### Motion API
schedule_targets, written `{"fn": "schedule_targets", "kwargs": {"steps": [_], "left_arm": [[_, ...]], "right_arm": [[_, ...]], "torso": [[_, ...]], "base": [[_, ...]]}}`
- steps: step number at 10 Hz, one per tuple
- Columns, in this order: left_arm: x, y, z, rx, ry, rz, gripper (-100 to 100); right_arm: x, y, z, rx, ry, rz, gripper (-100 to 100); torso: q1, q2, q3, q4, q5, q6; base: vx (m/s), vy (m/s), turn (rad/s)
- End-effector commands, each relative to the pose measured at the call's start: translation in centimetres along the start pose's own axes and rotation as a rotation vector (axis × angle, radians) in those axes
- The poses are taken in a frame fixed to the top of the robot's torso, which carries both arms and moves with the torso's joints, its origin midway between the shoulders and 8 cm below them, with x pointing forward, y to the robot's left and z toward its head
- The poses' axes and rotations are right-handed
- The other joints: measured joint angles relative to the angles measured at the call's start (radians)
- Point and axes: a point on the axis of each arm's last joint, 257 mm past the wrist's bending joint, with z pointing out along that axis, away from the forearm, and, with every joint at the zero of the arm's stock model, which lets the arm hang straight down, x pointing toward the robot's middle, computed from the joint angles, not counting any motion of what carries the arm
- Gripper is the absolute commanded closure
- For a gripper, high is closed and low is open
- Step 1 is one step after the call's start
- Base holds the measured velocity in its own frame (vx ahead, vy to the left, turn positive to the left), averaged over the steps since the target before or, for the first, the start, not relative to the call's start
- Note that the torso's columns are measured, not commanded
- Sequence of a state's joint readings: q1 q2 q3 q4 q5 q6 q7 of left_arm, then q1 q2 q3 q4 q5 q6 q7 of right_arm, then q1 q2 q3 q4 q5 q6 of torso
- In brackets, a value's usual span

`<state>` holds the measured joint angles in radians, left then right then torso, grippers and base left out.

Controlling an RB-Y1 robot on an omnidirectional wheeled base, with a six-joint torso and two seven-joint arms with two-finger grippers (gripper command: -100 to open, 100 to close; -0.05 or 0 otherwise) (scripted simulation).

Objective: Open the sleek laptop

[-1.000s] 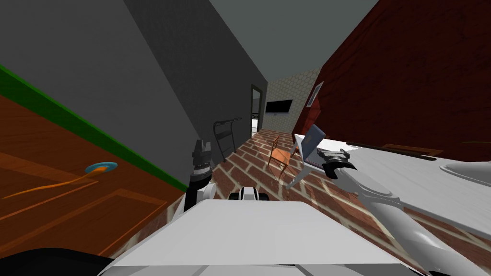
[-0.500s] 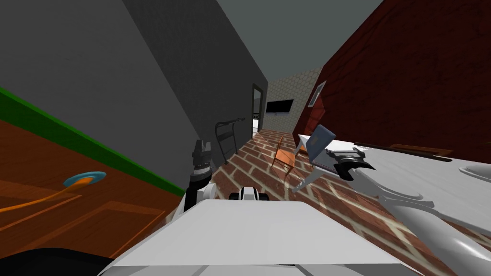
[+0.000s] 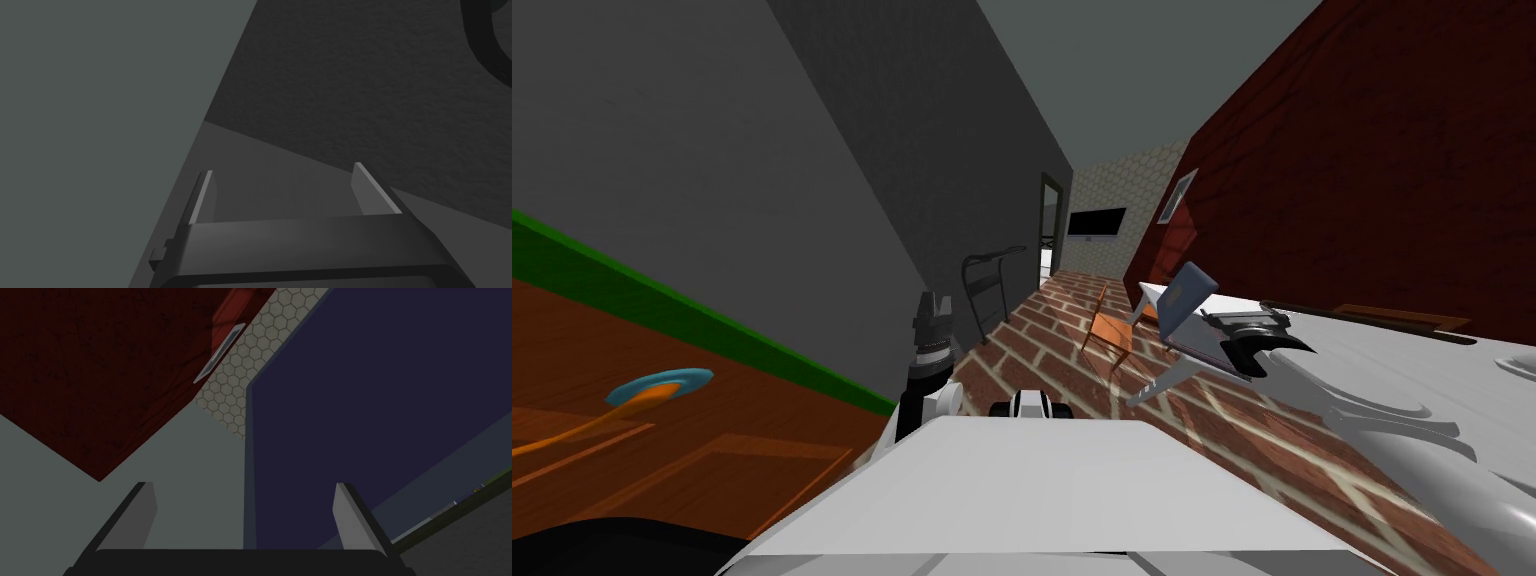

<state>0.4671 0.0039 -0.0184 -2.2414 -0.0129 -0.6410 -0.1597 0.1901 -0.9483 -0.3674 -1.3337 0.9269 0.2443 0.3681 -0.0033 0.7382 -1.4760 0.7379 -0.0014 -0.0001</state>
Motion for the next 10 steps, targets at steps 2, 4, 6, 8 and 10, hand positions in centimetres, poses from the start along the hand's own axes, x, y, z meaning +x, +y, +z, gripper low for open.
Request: {"fn": "schedule_targets", "kwargs": {"steps": [2,4,6,8,10], "left_arm": [[0.0,0.0,0.0,0.000,0.000,0.000,0],[0.0,0.0,0.0,0.000,0.000,0.000,0],[0.0,0.0,0.0,0.000,0.000,0.000,0],[0.0,0.0,0.0,0.000,0.000,0.000,0],[0.0,0.0,0.0,0.000,0.000,0.000,0]], "right_arm": [[-0.1,1.3,-0.3,0.004,-0.005,0.079,100],[-0.2,2.7,-0.6,0.009,-0.010,0.158,100],[-0.5,4.0,-1.0,0.013,-0.014,0.236,100],[-0.8,5.4,-1.3,0.017,-0.018,0.313,100],[-1.1,6.8,-1.7,0.021,-0.021,0.391,100]], "torso": [[0.003,0.003,0.002,0.001,0.001,0.000],[0.000,0.003,0.002,0.001,0.000,0.000],[0.004,-0.001,0.000,0.000,0.002,0.000],[0.003,0.000,0.000,0.000,0.001,0.000],[0.004,-0.001,0.000,0.000,0.002,0.000]], "base": [[-0.045,-0.063,-0.019],[-0.078,-0.111,-0.021],[-0.077,-0.108,-0.020],[-0.087,-0.107,-0.021],[-0.055,-0.111,-0.020]]}}
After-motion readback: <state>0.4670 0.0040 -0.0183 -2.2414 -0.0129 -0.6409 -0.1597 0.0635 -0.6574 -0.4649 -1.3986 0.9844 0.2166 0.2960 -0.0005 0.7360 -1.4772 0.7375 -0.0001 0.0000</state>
